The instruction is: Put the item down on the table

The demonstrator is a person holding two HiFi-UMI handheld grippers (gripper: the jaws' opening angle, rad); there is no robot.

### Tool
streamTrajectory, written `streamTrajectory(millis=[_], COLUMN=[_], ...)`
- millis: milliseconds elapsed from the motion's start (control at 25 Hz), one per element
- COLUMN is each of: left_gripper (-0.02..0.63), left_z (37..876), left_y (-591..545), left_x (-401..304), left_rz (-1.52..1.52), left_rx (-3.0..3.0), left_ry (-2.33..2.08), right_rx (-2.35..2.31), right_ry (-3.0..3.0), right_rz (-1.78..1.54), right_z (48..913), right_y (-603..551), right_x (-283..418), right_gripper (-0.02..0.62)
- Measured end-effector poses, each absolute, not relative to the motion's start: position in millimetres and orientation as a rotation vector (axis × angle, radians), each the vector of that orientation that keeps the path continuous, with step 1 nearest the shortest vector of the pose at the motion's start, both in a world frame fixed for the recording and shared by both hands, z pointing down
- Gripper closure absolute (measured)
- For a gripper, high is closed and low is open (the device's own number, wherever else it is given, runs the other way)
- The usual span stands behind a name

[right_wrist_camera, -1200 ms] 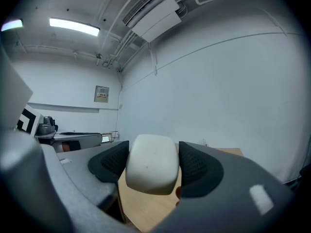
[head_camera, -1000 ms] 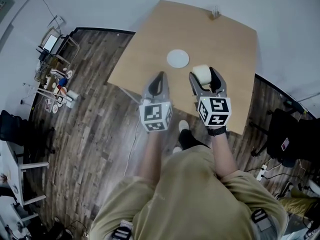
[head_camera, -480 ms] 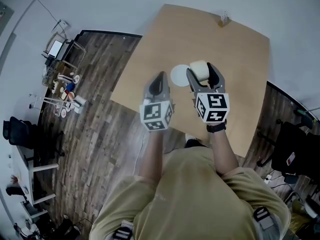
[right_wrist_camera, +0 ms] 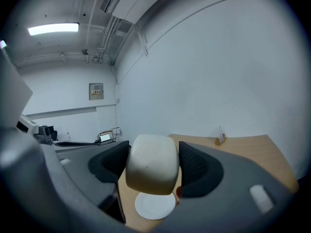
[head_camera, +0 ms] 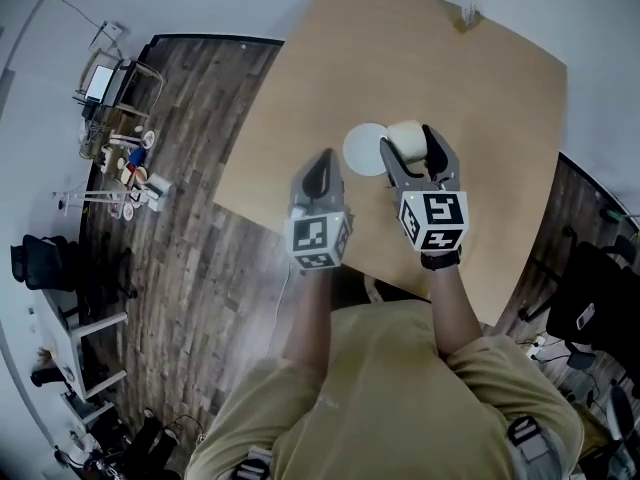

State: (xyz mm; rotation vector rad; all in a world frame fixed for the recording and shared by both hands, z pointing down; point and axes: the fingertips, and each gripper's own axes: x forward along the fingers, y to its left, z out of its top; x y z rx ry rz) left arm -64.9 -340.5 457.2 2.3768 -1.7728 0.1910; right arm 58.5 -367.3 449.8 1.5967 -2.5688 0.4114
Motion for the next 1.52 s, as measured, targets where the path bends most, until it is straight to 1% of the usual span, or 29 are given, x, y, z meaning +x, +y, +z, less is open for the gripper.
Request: streamTrajectory(millis=[200, 880, 1200, 1520], left_gripper=[0.604, 0.604, 0.604, 0.604], left_z=[499.8, 632.6, 666.9, 671.4], left_y=[-370.5, -441.3, -454.8, -457.1], left_x=[-60.3, -95.5, -104.3, -102.9], left_rz=[0.229, 0.375, 0.406, 0.395], left_rx=[2.408, 2.241, 2.200, 2.185], left_ry=[-1.673, -1.518, -1.490, -1.470], right_rx=[1.560, 1.362, 1.283, 1.226], right_ry=[-2.485, -2.286, -2.165, -2.094], right_rz=[0.484, 0.621, 0.635, 0.599], right_z=[506.0, 660.1, 721.3, 746.9], right_y=[-397.6, -459.8, -461.4, -466.1], right_x=[50.7, -6.8, -21.2, -26.4], right_gripper=[0.272, 0.272, 0.272, 0.270])
